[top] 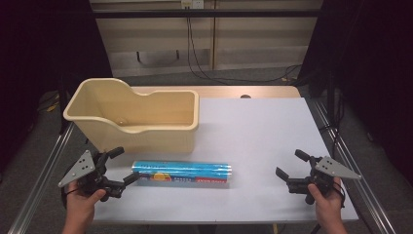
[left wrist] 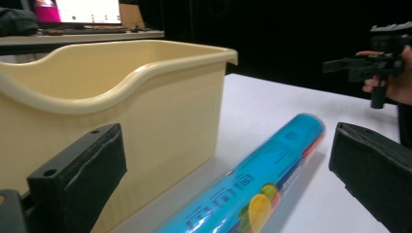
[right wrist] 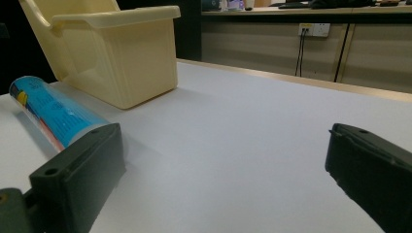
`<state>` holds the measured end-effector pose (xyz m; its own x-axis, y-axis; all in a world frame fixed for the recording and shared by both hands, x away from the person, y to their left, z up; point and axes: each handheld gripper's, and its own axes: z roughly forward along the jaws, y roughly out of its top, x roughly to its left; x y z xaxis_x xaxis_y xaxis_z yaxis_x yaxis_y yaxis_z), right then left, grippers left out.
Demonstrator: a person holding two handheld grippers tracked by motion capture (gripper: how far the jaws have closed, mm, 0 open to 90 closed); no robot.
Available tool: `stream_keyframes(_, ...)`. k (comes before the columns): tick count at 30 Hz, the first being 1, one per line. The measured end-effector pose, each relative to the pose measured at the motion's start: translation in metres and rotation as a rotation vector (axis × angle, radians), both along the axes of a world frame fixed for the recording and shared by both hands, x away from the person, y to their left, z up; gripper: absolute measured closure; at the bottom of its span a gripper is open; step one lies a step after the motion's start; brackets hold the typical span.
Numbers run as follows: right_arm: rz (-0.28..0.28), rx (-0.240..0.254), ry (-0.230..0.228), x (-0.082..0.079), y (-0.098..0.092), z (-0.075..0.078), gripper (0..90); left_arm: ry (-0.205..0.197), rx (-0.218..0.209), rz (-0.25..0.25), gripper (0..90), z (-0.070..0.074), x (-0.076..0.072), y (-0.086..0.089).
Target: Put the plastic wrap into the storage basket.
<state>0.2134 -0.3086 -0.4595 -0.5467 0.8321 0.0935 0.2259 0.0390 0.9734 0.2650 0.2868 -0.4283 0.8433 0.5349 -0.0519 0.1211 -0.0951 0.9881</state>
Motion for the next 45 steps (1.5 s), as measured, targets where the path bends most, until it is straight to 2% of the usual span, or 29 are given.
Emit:
stream_keyframes(3, 0.002, 0.000, 0.001, 0.000, 0.000, 0.000, 0.4, 0.018, 0.015, -0.001, 0.0, 0.003, 0.002, -0.008)
stream_keyframes(6, 0.001, 0.001, 0.001, 0.000, -0.001, 0.000, 0.4, 0.048, 0.002, -0.005, 0.0, 0.007, 0.005, -0.016)
stream_keyframes(13, 0.010, -0.005, 0.004, 0.000, -0.001, -0.001, 0.7, 0.087, 0.040, -0.022, 0.0, 0.011, 0.008, -0.033)
stream_keyframes(25, 0.016, -0.008, 0.003, 0.000, -0.001, 0.000, 0.8, 0.108, 0.058, -0.059, 0.0, 0.017, 0.016, -0.060)
stream_keyframes(30, 0.017, -0.006, 0.002, 0.000, -0.002, 0.000, 0.8, 0.117, 0.080, -0.080, 0.0, 0.019, 0.022, -0.071)
stream_keyframes(37, 0.017, -0.007, 0.002, 0.000, -0.002, 0.000, 0.8, 0.128, 0.136, -0.118, 0.0, 0.019, 0.027, -0.087)
stream_keyframes(41, 0.021, -0.012, 0.002, 0.000, -0.002, 0.000, 0.8, 0.130, 0.196, -0.148, 0.0, 0.022, 0.030, -0.097)
stream_keyframes(43, 0.022, -0.012, 0.003, 0.000, -0.002, 0.000, 0.8, 0.139, 0.213, -0.164, 0.0, 0.023, 0.031, -0.102)
stream_keyframes(44, 0.023, -0.014, 0.003, 0.000, -0.002, 0.000, 0.8, 0.140, 0.244, -0.176, 0.0, 0.024, 0.032, -0.106)
stream_keyframes(45, 0.025, -0.014, 0.004, 0.000, -0.002, 0.000, 0.8, 0.140, 0.258, -0.179, 0.0, 0.025, 0.032, -0.108)
